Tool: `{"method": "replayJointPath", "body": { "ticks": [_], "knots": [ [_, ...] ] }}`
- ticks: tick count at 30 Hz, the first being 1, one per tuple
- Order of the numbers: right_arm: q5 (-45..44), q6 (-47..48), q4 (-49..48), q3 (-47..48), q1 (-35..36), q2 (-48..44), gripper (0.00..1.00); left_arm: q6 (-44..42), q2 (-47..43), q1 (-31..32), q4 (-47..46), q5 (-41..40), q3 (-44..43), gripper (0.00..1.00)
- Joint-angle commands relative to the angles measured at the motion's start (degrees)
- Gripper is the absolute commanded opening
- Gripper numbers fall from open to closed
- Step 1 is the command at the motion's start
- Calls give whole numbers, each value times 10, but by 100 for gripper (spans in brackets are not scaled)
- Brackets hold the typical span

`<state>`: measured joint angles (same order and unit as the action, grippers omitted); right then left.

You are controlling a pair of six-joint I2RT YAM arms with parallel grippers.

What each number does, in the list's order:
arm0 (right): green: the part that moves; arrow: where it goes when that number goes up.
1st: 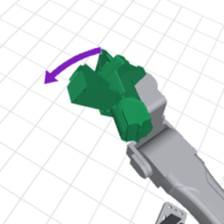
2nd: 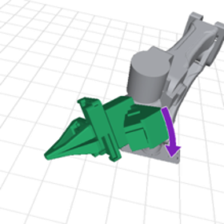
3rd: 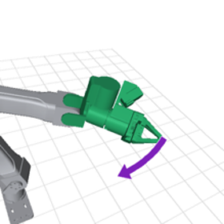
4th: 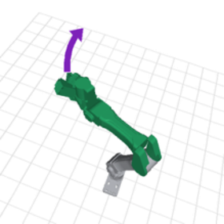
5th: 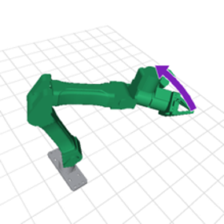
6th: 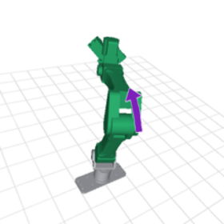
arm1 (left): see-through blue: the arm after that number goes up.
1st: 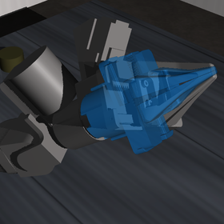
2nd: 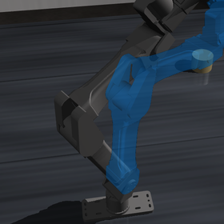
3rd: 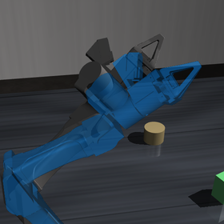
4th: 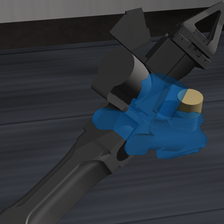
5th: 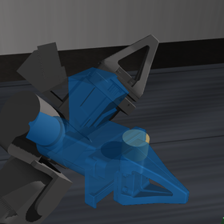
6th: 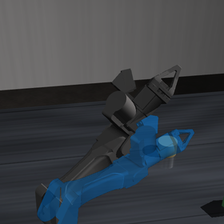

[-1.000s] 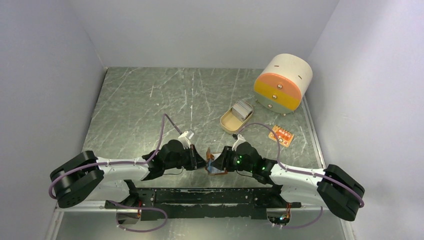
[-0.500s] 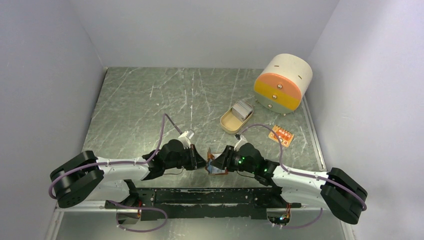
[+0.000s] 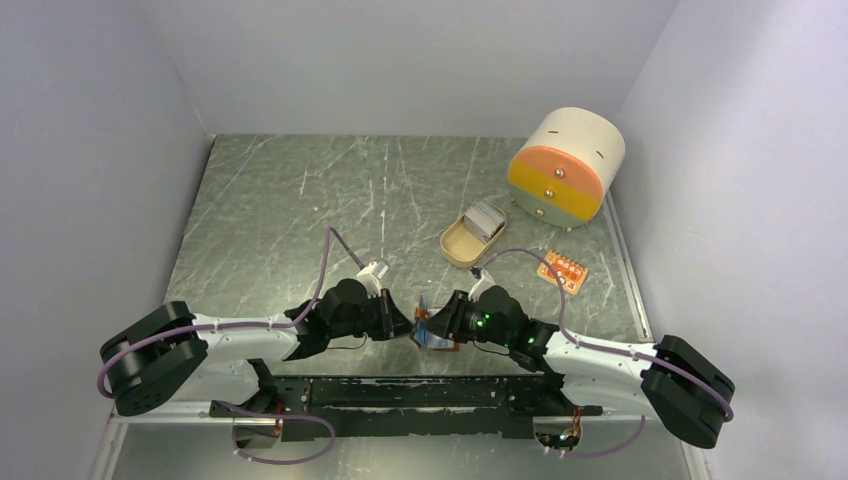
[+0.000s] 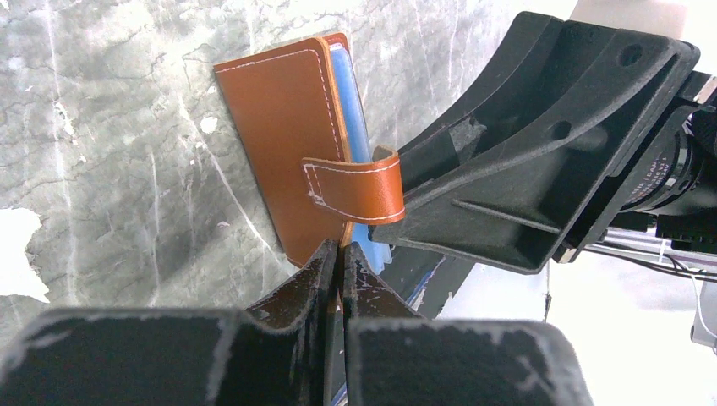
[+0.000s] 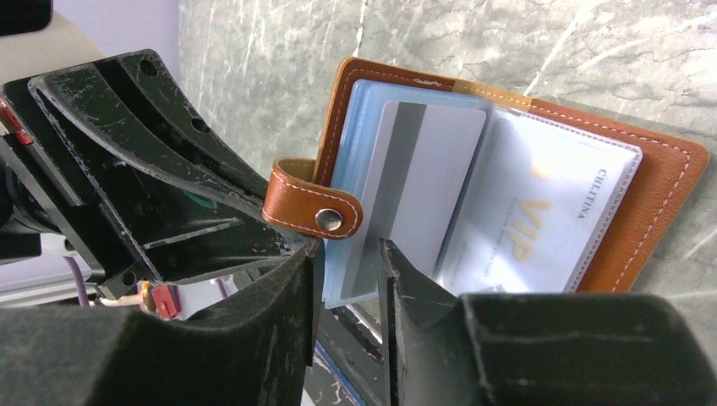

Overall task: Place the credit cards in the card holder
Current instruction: Turn over the card slot in the card holder.

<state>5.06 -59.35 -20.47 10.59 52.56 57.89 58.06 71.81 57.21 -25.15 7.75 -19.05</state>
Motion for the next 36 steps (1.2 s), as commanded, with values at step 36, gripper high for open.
{"method": "replayJointPath", "body": {
  "ticks": [36],
  "knots": [
    [-152,166,301,136,1,40,64,2,-2,4,8,-16,14,9]
  ]
}}
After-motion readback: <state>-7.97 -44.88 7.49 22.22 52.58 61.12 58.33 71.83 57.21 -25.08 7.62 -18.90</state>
